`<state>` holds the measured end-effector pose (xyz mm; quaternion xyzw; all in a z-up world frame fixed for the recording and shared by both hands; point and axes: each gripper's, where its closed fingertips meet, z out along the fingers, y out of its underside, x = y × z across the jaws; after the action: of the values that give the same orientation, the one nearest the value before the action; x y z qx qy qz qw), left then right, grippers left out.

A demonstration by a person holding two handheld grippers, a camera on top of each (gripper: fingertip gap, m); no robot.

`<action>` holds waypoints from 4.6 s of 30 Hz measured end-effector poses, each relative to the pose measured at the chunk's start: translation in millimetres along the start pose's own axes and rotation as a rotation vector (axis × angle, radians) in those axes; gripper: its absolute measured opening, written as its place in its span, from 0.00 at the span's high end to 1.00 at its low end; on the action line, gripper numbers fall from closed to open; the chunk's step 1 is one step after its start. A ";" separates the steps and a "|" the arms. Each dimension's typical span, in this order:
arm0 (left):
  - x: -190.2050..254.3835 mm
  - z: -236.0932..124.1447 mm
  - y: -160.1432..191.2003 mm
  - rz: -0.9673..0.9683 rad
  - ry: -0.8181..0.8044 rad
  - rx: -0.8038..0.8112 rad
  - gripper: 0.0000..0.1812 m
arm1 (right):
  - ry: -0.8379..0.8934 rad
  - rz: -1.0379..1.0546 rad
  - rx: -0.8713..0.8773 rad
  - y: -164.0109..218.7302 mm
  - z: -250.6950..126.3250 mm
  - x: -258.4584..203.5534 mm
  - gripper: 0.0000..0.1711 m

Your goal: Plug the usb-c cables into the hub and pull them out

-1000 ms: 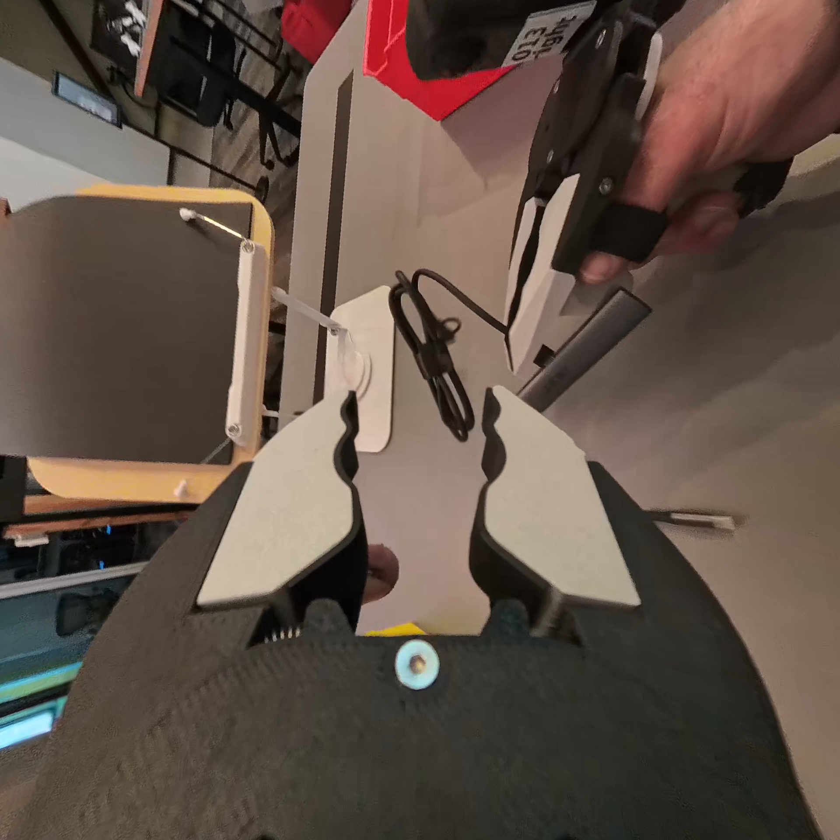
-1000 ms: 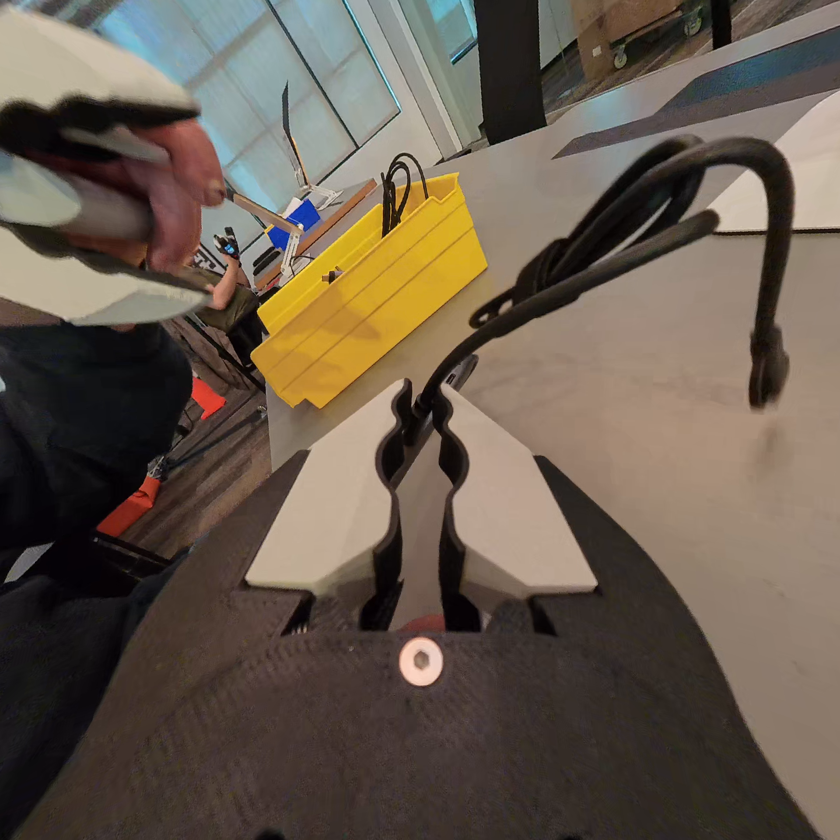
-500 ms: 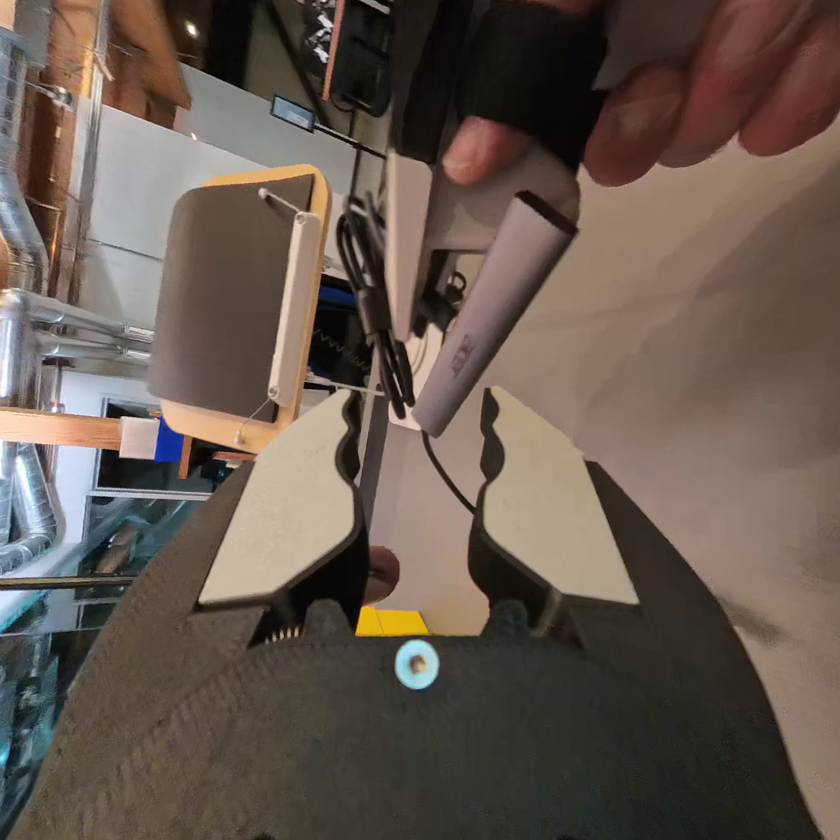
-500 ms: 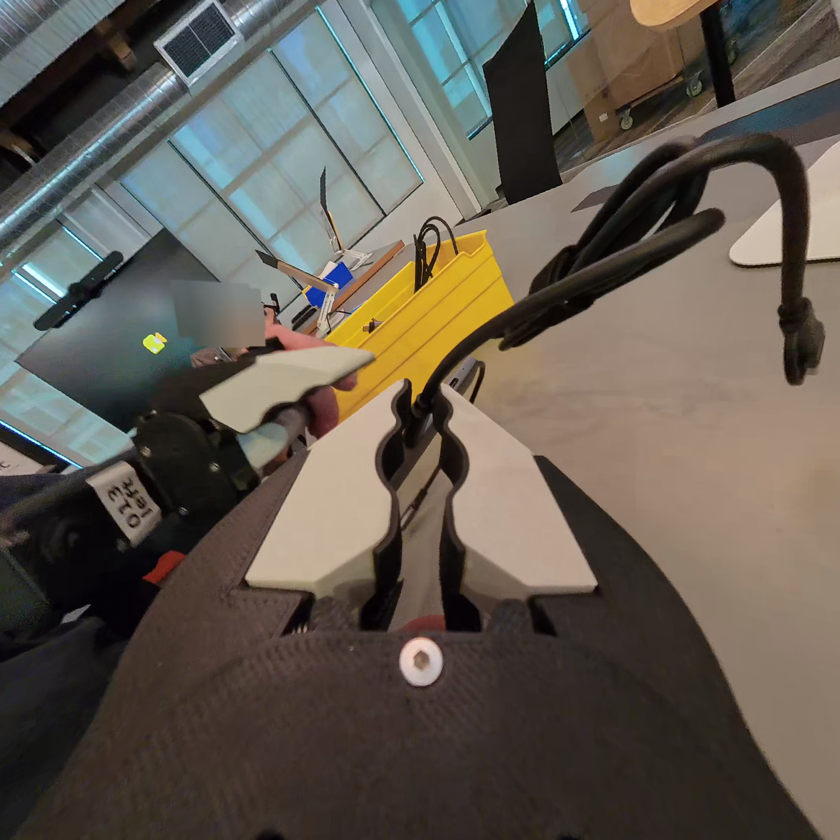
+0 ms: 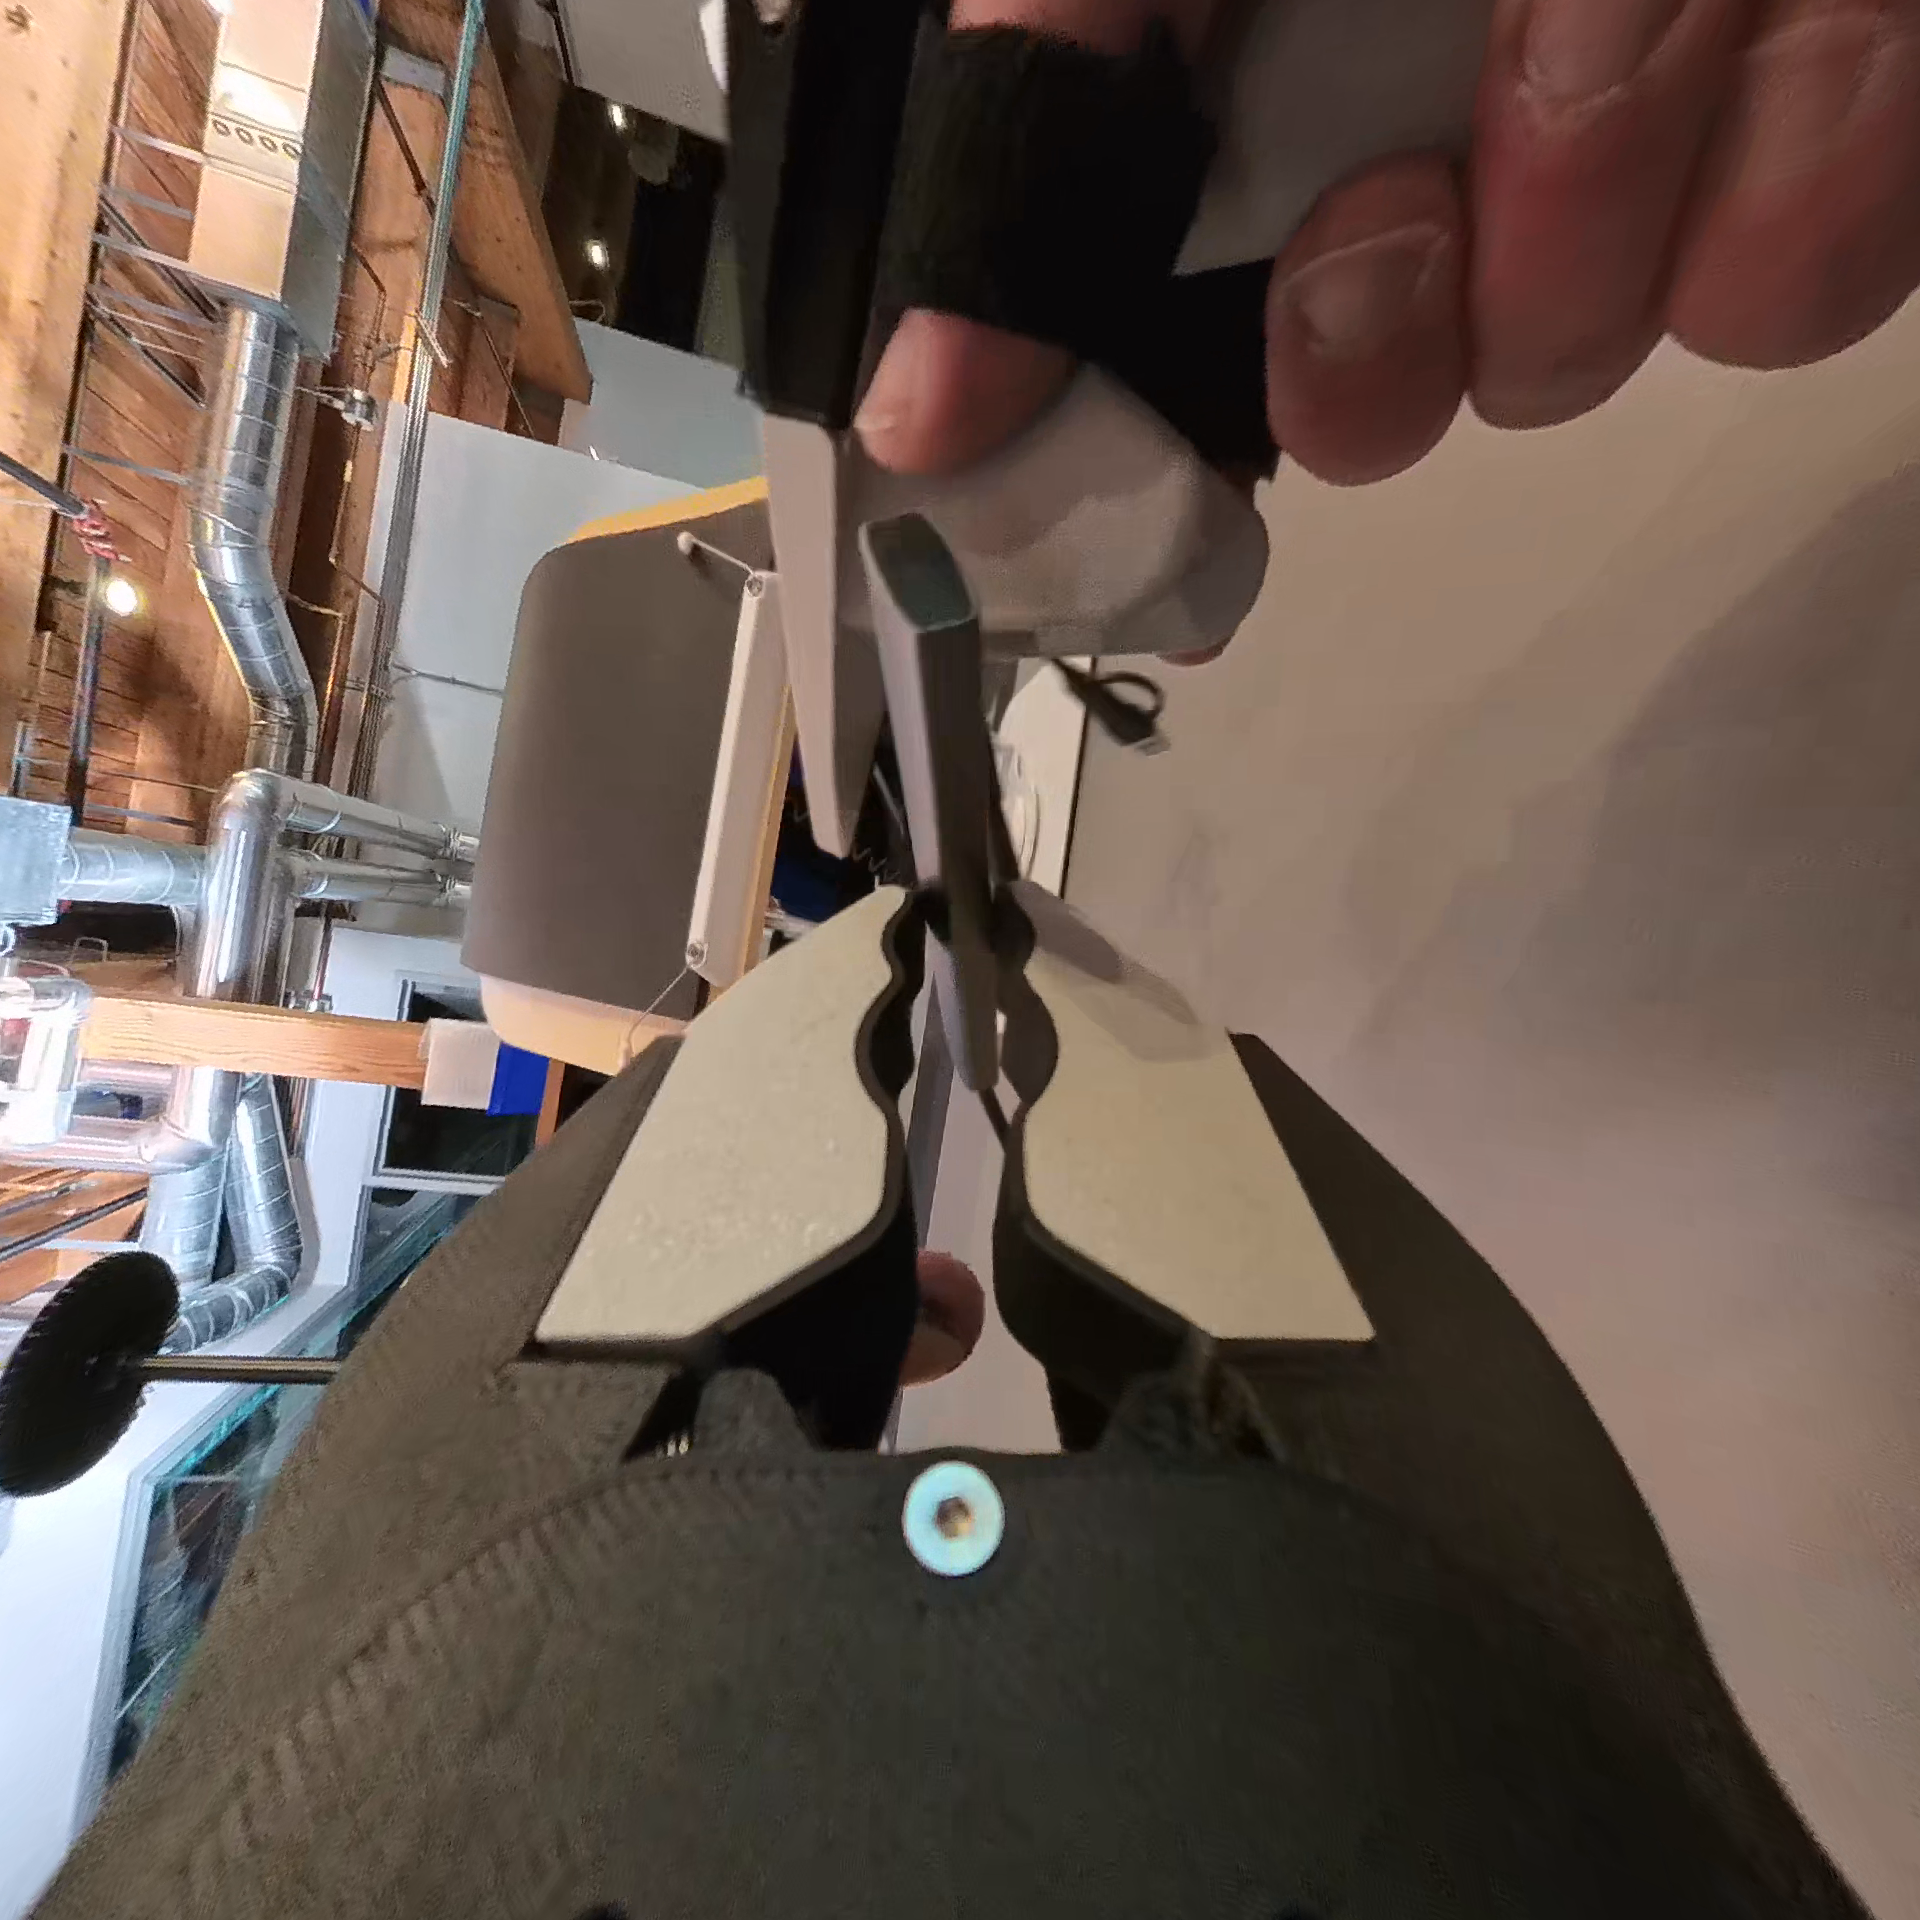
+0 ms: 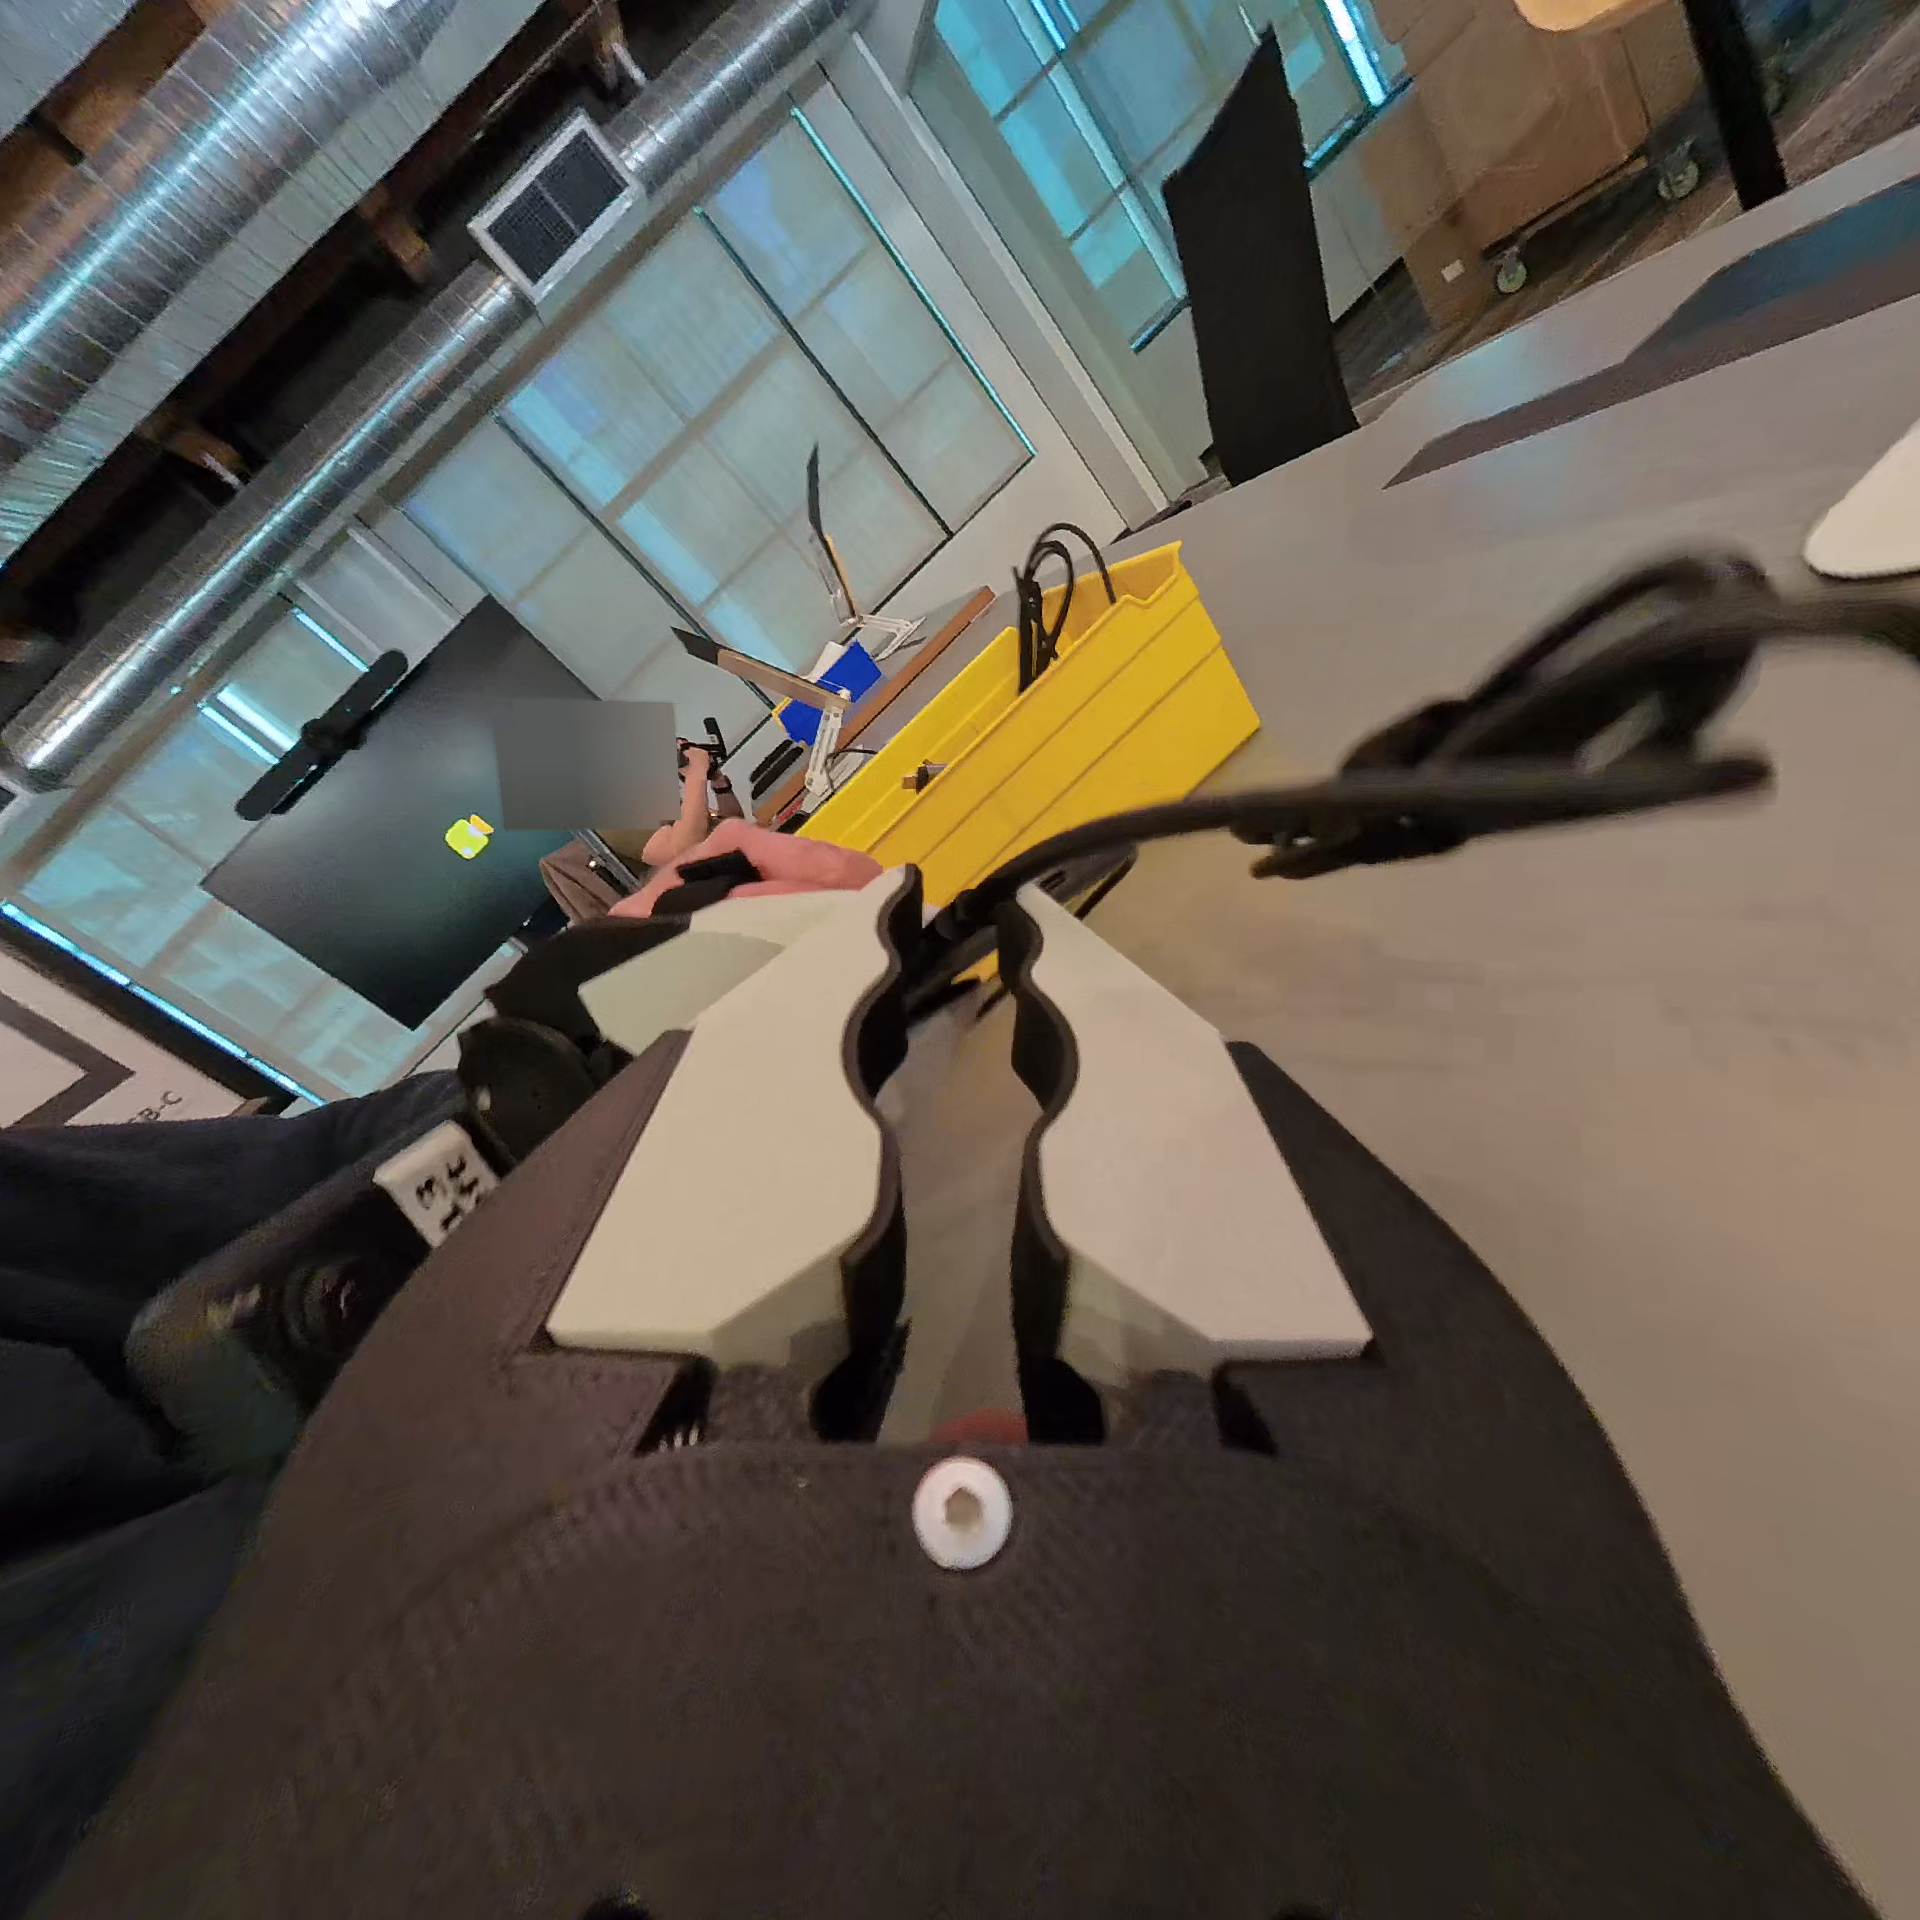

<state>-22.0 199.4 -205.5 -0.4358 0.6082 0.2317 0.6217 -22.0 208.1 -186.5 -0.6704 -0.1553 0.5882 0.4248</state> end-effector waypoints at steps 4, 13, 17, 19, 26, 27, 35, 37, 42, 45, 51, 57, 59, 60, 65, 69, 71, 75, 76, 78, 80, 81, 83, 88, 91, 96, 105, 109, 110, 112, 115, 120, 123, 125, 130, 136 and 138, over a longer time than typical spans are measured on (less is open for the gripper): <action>-14.0 -4.5 0.8 -0.096 0.034 0.071 0.95 | -0.052 -0.041 -0.021 0.1 -0.3 -10.0 0.88; -24.9 -17.5 -7.7 -0.191 0.125 0.226 0.95 | -0.210 -0.064 -0.010 0.2 -1.4 -34.9 0.87; -31.1 -21.9 -12.2 -0.237 0.130 0.271 0.94 | -0.267 -0.057 0.022 -3.8 -3.5 -44.1 0.93; -33.8 -23.7 -15.3 -0.278 0.136 0.292 0.95 | -0.295 -0.058 0.038 -6.5 -4.9 -48.8 0.93; -43.6 -25.5 -20.4 -0.454 0.164 0.333 0.95 | -0.292 -0.125 0.080 -15.8 -5.3 -60.2 0.95; -44.0 -24.5 -19.4 -0.461 0.163 0.322 0.94 | -0.283 -0.131 0.082 -16.5 -5.0 -60.2 0.94; -43.7 -20.1 -14.9 -0.434 0.110 0.287 0.94 | -0.243 -0.145 0.073 -10.4 5.6 -61.7 0.94; -43.9 -19.1 -12.3 -0.427 0.103 0.270 0.94 | -0.224 -0.152 0.075 -10.6 7.2 -60.8 0.94; -43.1 -19.9 -12.4 -0.417 0.109 0.275 0.94 | -0.200 -0.205 0.043 -8.5 6.2 -60.3 0.90; -44.6 -20.2 -12.3 -0.421 0.111 0.280 0.94 | -0.212 -0.181 0.036 -8.2 5.9 -61.0 0.91; -43.3 -23.0 -15.0 -0.400 0.128 0.304 0.94 | -0.219 -0.216 0.010 -5.3 5.3 -64.4 0.94; -42.8 -21.8 -12.6 -0.393 0.153 0.285 0.94 | -0.150 -0.338 -0.006 -5.2 7.1 -64.8 0.94; -43.5 -21.4 -11.2 -0.380 0.150 0.276 0.94 | -0.118 -0.372 -0.010 -5.5 8.6 -64.7 0.94; -43.9 -20.8 -9.7 -0.373 0.148 0.266 0.94 | -0.098 -0.380 -0.013 -5.8 9.9 -64.2 0.94; -46.1 -18.2 -3.7 -0.368 0.124 0.215 0.94 | 0.001 -0.385 -0.014 -7.7 14.6 -62.5 0.95; -48.0 -21.0 -6.8 -0.374 0.138 0.232 0.94 | -0.041 -0.376 -0.020 -8.9 12.7 -66.8 0.95; -50.0 -22.3 -8.4 -0.347 0.126 0.238 0.94 | -0.094 -0.303 -0.012 -9.8 11.3 -68.9 0.95; -48.5 -26.7 -11.6 -0.315 0.135 0.271 0.94 | -0.217 -0.169 -0.013 -7.6 7.4 -71.2 0.95; -48.2 -27.9 -13.2 -0.308 0.140 0.277 0.94 | -0.240 -0.157 -0.011 -7.4 6.0 -72.3 0.95; -50.0 -29.2 -15.3 -0.319 0.143 0.289 0.94 | -0.253 -0.154 -0.003 -8.9 5.1 -74.2 0.95; -50.7 -28.2 -13.8 -0.322 0.142 0.279 0.94 | -0.204 -0.215 -0.004 -9.9 6.7 -73.2 0.94; -50.8 -27.6 -12.7 -0.332 0.147 0.274 0.94 | -0.179 -0.240 -0.007 -9.8 7.8 -72.3 0.94; -47.8 -25.6 -9.1 -0.326 0.153 0.241 0.94 | -0.130 -0.295 -0.016 -8.0 9.4 -68.2 0.94; -48.2 -25.1 -10.8 -0.351 0.159 0.238 0.94 | -0.117 -0.329 -0.037 -8.8 7.9 -70.5 0.95; -50.5 -26.1 -12.7 -0.319 0.144 0.247 0.94 | -0.190 -0.214 -0.013 -10.5 6.1 -72.0 0.95; -49.8 -31.5 -18.1 -0.271 0.150 0.292 0.94 | -0.307 -0.113 -0.023 -7.8 1.0 -75.8 0.95; -50.5 -27.4 -10.4 -0.281 0.158 0.200 0.94 | -0.129 -0.340 -0.042 -9.0 6.7 -72.8 0.95; -57.3 -30.2 -15.9 -0.296 0.147 0.253 0.94 | -0.175 -0.300 -0.022 -13.1 4.2 -79.8 0.95; -57.7 -30.7 -16.4 -0.287 0.139 0.254 0.94 | -0.204 -0.253 -0.015 -13.5 3.5 -80.3 0.95; -58.6 -32.0 -18.7 -0.282 0.142 0.264 0.94 | -0.258 -0.190 -0.005 -14.2 1.4 -81.9 0.95; -58.0 -34.0 -19.2 -0.293 0.160 0.286 0.95 | -0.271 -0.183 0.001 -12.7 2.3 -82.1 0.95; -65.2 -38.8 -24.2 -0.281 0.090 0.284 0.95 | -0.287 -0.204 0.013 -15.0 1.0 -89.3 0.94; -69.1 -43.8 -30.7 -0.283 0.061 0.317 0.93 | -0.274 -0.204 0.011 -15.8 0.7 -85.8 0.94; -67.7 -44.3 -32.1 -0.278 0.060 0.310 0.94 | -0.271 -0.196 0.012 -15.6 0.1 -84.0 0.94; -64.6 -43.5 -29.4 -0.278 0.092 0.276 0.94 | -0.253 -0.199 0.005 -14.1 1.6 -81.9 0.94; -54.6 -43.8 -29.1 -0.246 0.117 0.281 0.94 | -0.252 -0.179 -0.034 -6.8 3.6 -77.5 0.94; -50.0 -41.8 -28.1 -0.250 0.129 0.268 0.94 | -0.242 -0.204 -0.056 -4.1 2.6 -74.3 0.94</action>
<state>-29.9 162.6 -145.3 -0.4350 0.6132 0.0412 0.6580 -42.5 159.0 -134.5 -0.5869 -0.2892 0.6139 0.4416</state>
